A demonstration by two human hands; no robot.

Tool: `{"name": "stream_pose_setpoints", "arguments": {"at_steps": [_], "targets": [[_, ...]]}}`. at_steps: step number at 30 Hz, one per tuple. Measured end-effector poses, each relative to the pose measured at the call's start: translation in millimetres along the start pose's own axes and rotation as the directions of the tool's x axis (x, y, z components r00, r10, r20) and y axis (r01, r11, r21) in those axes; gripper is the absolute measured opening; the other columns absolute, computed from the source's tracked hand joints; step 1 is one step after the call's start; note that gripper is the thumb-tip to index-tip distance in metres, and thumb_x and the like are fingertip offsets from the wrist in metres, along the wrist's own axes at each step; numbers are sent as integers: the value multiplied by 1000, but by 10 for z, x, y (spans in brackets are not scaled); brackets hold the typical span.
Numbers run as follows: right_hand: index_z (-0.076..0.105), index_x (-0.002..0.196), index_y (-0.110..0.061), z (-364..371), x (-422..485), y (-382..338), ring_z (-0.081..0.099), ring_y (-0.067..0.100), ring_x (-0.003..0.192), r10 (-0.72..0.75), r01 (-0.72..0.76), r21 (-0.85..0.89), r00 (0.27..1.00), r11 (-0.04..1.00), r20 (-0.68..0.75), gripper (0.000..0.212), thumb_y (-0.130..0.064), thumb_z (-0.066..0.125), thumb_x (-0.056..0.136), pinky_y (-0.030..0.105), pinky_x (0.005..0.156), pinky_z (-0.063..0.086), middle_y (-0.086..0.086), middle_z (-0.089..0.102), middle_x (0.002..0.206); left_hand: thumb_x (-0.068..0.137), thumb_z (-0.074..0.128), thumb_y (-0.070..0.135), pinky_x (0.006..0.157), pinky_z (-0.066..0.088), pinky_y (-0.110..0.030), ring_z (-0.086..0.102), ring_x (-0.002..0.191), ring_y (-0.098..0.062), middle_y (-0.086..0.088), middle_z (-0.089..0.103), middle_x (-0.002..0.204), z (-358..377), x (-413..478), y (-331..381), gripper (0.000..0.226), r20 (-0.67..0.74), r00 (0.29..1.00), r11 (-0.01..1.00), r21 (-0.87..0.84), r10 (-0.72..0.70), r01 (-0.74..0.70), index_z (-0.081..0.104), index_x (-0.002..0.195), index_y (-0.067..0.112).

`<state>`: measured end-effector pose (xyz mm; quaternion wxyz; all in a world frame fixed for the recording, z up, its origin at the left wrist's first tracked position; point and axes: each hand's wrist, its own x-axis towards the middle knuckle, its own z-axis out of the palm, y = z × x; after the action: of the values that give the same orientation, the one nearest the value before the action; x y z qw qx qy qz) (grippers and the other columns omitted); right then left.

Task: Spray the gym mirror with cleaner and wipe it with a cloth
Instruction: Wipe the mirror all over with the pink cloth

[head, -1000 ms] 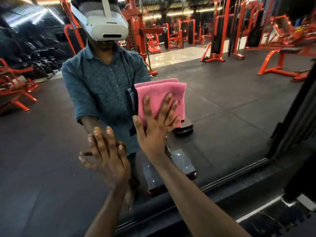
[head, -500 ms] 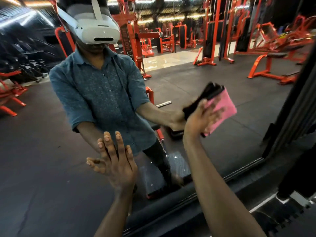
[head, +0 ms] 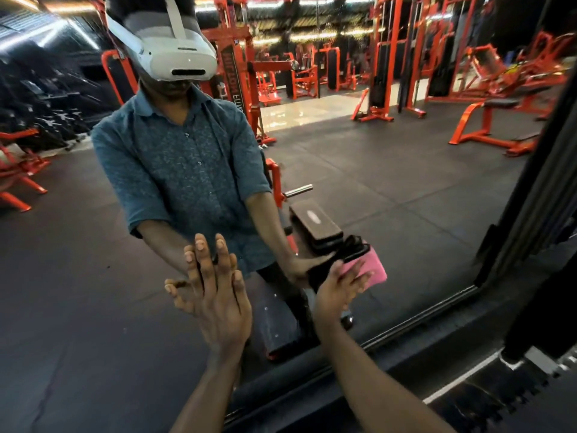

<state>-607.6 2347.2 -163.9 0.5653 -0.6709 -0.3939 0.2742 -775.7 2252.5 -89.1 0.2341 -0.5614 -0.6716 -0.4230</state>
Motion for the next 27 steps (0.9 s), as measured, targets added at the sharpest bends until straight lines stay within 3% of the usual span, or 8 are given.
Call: {"name": "stream_pose_setpoints", "arguments": {"at_steps": [4, 8, 10, 15, 19, 22, 24, 27], "targets": [[1, 163, -32, 36, 151, -917, -4, 32, 161, 163, -142, 164, 978, 976, -127, 80, -76, 8, 96, 55, 128, 2, 10, -4, 174, 110, 29, 32, 118, 4, -77, -2, 162, -26, 0, -1, 175, -73, -66, -92, 59, -61, 998, 997, -67, -26, 22, 13, 167, 29], [-4, 162, -44, 339, -718, -1476, -12, 37, 159, -578, 582, 17, 811, 813, -90, 60, -56, 17, 107, 55, 124, -14, 12, -9, 173, 110, 29, 34, 116, -2, -75, -1, 162, -22, 6, -2, 174, -233, -52, -387, 57, -149, 985, 996, -32, -82, 78, 16, 166, 33], [-1, 164, -42, 471, -1122, -1279, -15, 40, 158, -709, 709, -27, 705, 704, 35, 60, -56, 19, 109, 60, 122, -16, 10, -16, 172, 111, 28, 35, 114, -1, -76, 0, 161, -22, 6, -3, 174, -331, -23, -576, 56, -173, 982, 997, 4, -73, 75, 15, 166, 34], [6, 166, -34, 689, -1281, 132, 1, 45, 157, -517, 521, -168, 853, 837, 72, 65, -57, 27, 109, 49, 126, -1, 20, -7, 172, 111, 31, 34, 112, 2, -83, -6, 161, -23, 6, -7, 174, -462, -4, -928, 60, -105, 992, 994, 76, -68, 76, 10, 167, 33], [24, 163, -8, 512, -685, 365, 24, 58, 149, -31, 23, -60, 991, 998, -134, 72, -47, 21, 103, 54, 124, 22, 34, 13, 166, 111, 37, 32, 108, 11, -87, -18, 159, -25, 3, -18, 173, -431, 3, -1007, 67, -36, 999, 993, 117, -22, 26, -1, 167, 30], [13, 165, -13, 399, -371, -208, 2, 41, 159, 80, -76, 39, 987, 996, -136, 64, -47, 11, 111, 51, 130, -1, 21, 3, 172, 110, 41, 32, 109, 10, -86, -19, 159, -25, 5, -20, 172, -410, 21, -1005, 71, -56, 996, 990, 116, -69, 75, -3, 166, 31], [20, 165, -22, 482, -478, -689, 17, 49, 155, -50, 79, 67, 933, 995, -356, 62, -52, 14, 111, 63, 125, 18, 24, 19, 169, 110, 42, 32, 111, 6, -83, -19, 159, -26, 3, -20, 172, -399, 13, -1009, 72, -54, 997, 989, 133, -54, 61, -2, 166, 30], [20, 164, -28, 773, -1178, -956, 2, 41, 159, -477, 474, -65, 856, 878, -197, 67, -60, 31, 106, 58, 128, 8, 23, 8, 171, 111, 41, 32, 112, 3, -82, -18, 159, -27, 2, -19, 172, -412, 8, -1014, 70, -38, 999, 991, 131, -19, 24, -1, 167, 29]]}}
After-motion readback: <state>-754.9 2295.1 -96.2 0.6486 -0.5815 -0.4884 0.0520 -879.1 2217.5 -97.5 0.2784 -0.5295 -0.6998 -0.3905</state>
